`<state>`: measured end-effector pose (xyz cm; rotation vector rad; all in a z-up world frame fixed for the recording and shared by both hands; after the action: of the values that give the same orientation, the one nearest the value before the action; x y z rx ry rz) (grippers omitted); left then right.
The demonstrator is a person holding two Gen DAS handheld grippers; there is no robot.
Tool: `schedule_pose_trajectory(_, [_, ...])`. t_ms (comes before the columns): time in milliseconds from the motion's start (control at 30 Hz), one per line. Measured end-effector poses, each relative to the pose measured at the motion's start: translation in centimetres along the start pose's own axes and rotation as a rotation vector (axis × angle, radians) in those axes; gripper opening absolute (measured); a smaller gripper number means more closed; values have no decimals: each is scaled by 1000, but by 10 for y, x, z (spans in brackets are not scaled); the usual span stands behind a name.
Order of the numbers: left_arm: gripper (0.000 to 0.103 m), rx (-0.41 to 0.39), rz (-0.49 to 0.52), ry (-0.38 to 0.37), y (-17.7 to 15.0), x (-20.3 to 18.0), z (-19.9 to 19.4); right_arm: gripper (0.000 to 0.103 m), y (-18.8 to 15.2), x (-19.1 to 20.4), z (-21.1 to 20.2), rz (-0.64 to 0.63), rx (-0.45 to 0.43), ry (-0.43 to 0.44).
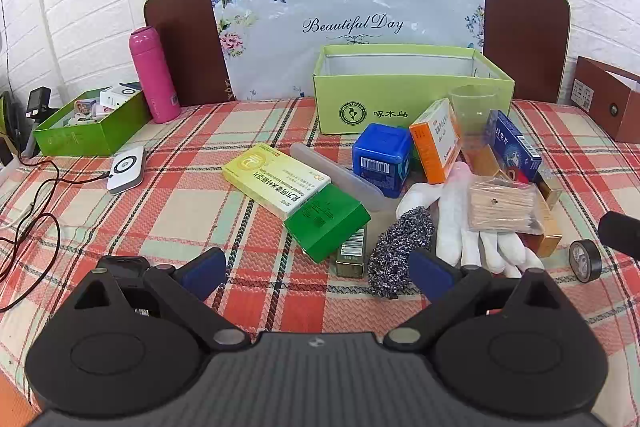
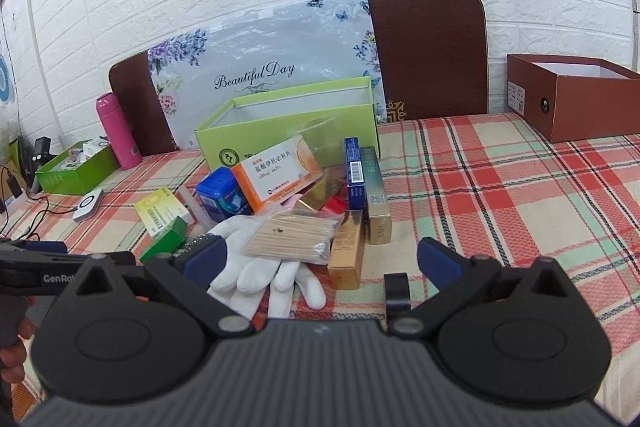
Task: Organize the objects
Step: 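Move the left gripper toward the green medicine box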
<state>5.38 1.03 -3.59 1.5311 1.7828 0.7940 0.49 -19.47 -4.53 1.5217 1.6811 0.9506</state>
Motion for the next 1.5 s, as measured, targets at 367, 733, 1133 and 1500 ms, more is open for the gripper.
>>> schedule_pose_trajectory(367, [101,5,-6,1,0,1,1,103,-4,-2,3,-2,17,-4])
schedule_pose_trajectory(733, [101,16,-25,-3,0,6,5,103,-7,-1,9,-17,42,-15])
schedule_pose_trajectory(1133, [101,43,-37,-13,-5,9,16,103,-16,-2,21,-13,83,-13])
schedule_pose_trajectory(1500, [101,70,-64,-10,-3,18,31,103,-23,-3,35,-11,122,-13])
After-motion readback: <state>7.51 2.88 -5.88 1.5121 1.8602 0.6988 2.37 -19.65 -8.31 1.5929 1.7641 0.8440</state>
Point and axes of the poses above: each gripper's, at about its wrist camera, not at the fingertips, and z roughly the way its jaws point, x to its left, y to its top, the point moved 8 cm from there along z, roughly the way its jaws point, and after that the axes turned 13 degrees about -z, right-handed, at the moved point
